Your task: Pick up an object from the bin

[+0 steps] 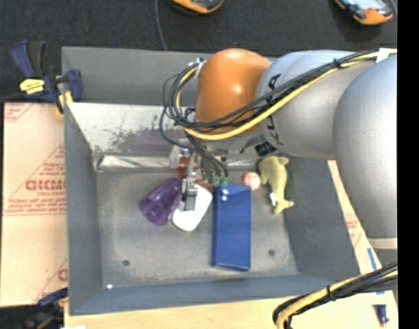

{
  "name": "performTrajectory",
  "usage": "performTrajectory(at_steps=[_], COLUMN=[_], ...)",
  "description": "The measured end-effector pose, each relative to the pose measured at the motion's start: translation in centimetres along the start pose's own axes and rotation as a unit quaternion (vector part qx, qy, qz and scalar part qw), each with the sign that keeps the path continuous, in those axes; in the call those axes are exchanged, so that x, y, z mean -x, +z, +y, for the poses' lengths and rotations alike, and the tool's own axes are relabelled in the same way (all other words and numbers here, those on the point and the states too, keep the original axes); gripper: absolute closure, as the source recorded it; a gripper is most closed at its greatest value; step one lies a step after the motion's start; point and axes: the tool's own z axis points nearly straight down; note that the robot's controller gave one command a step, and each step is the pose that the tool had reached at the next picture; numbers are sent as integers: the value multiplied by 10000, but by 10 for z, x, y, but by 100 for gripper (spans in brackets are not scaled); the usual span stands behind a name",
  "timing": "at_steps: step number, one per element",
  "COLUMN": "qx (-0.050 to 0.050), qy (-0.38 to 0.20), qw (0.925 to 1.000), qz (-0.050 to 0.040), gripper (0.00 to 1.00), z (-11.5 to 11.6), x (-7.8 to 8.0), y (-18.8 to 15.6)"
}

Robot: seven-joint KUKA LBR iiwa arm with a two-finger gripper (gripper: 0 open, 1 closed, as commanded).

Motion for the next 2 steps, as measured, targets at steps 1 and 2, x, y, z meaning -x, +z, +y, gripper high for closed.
performTrajectory(at_steps=[1, 2], qx=[4, -2], qy=[11, -1430], qw=[10000, 9897], qz=[-40, -57], gripper=[0, 0], z=[0, -3], x=[2, -21], y=[-4, 31])
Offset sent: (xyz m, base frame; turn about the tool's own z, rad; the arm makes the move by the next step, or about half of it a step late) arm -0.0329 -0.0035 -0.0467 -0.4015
